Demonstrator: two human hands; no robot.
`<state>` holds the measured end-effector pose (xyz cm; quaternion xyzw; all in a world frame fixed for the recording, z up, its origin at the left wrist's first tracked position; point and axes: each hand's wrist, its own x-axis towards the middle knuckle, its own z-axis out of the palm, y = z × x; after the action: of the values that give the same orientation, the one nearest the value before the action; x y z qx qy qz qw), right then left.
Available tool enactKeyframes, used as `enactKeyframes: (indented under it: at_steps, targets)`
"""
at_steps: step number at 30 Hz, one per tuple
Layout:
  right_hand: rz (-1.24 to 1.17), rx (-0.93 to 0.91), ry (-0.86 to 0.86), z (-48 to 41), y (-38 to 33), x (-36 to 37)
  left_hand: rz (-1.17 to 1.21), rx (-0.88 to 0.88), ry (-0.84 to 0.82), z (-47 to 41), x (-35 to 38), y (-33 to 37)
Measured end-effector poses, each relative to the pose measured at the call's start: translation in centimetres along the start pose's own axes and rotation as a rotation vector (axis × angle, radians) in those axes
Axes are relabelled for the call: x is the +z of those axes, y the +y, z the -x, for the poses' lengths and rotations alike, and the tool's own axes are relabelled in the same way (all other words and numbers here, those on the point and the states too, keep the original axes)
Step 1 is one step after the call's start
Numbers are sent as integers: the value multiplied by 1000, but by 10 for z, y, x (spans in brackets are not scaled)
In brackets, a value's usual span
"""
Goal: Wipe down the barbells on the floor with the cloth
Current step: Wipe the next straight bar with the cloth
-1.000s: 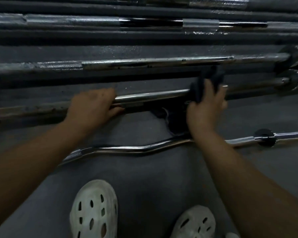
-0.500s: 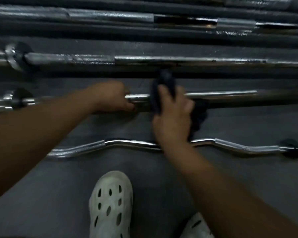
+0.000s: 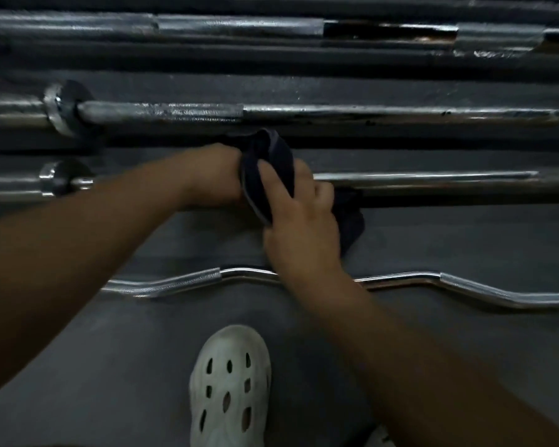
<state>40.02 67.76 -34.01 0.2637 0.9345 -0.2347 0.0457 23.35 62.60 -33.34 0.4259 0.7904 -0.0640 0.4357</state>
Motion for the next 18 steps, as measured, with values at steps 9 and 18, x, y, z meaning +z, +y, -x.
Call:
enactKeyframes:
  at_steps: [9,18]
  targets:
    - [40,313,130,9,47,-14,-109,-113,207,9,28,-13]
    - [90,196,26,12,107,-50,-68,-59,581,26,47,-16]
